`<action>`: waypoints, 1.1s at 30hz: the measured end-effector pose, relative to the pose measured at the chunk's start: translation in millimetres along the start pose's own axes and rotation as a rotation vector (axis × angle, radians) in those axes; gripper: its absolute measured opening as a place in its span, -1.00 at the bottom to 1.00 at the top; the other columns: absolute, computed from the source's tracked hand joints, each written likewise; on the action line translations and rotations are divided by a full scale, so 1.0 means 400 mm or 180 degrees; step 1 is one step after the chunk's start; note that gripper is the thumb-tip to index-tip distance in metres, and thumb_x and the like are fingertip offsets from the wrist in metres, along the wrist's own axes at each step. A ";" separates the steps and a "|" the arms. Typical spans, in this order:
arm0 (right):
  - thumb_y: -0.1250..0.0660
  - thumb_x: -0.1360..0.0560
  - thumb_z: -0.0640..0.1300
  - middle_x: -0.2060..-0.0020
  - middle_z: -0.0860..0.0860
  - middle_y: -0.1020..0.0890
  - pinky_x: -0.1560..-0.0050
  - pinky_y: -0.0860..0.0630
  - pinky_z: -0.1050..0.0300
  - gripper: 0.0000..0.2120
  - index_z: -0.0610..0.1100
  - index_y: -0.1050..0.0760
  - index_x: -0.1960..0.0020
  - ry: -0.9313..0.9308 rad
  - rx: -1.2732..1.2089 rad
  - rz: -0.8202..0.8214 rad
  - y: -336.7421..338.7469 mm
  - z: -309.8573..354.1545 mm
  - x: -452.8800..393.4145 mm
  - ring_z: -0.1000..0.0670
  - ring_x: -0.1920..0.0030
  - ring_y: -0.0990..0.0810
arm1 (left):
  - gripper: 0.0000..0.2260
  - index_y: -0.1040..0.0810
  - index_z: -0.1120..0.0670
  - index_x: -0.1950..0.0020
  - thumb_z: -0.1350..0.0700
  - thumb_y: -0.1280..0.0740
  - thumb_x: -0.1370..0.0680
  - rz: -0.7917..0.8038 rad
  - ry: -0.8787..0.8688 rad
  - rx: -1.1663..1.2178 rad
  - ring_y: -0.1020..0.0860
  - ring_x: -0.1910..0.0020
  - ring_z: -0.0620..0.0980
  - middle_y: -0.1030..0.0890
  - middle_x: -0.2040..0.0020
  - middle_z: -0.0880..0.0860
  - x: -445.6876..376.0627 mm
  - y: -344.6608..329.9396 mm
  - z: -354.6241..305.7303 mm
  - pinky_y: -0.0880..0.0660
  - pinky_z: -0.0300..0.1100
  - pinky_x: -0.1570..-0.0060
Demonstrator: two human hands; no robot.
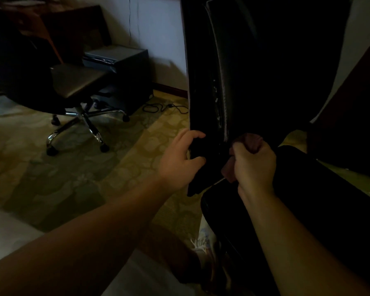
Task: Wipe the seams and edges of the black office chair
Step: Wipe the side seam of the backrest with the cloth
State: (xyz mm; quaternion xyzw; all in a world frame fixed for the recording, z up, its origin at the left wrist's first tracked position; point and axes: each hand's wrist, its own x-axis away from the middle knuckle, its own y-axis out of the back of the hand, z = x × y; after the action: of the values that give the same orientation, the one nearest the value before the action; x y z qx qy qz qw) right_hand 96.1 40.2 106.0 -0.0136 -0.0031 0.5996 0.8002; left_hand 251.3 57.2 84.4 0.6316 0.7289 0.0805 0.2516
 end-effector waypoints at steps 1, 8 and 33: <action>-0.34 -0.50 -0.22 0.53 -0.02 -0.53 0.53 -0.45 0.15 -0.92 -0.24 -0.53 0.13 0.0052 0.0077 -0.0035 0.002 0.000 0.000 0.00 0.56 -0.50 | -0.56 -0.51 -0.06 -0.28 0.09 -0.37 -0.39 0.0027 -0.0081 -0.0175 -0.43 -0.25 -0.22 -0.47 -0.25 -0.13 0.002 0.005 0.003 -0.32 -0.48 -0.11; -0.40 -0.42 -0.09 0.31 -0.09 -0.64 0.33 -0.63 -0.05 -0.91 -0.10 -0.56 0.13 0.0152 0.0238 -0.0092 0.020 -0.007 -0.019 -0.07 0.34 -0.64 | -0.64 -0.50 0.00 -0.24 0.17 -0.41 -0.46 0.0132 -0.0530 -0.0554 -0.39 -0.36 -0.11 -0.39 -0.37 -0.08 -0.028 0.045 -0.025 -0.38 -0.41 -0.21; -0.39 -0.43 -0.03 0.26 -0.09 -0.62 0.23 -0.64 -0.07 -0.85 -0.10 -0.54 0.10 0.0403 0.0981 0.0292 0.000 0.024 0.014 -0.09 0.28 -0.62 | -0.64 -0.46 -0.19 -0.12 0.12 -0.34 -0.38 -0.0334 0.0062 -0.0032 -0.53 -0.12 -0.11 -0.45 -0.13 -0.25 -0.007 -0.003 -0.040 -0.44 -0.19 0.11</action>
State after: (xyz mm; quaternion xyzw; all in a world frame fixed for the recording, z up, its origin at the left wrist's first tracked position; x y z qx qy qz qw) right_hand 97.6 45.8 115.4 0.0714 0.1399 0.6267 0.7632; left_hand 243.0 57.4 98.4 0.5905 0.7630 0.0770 0.2516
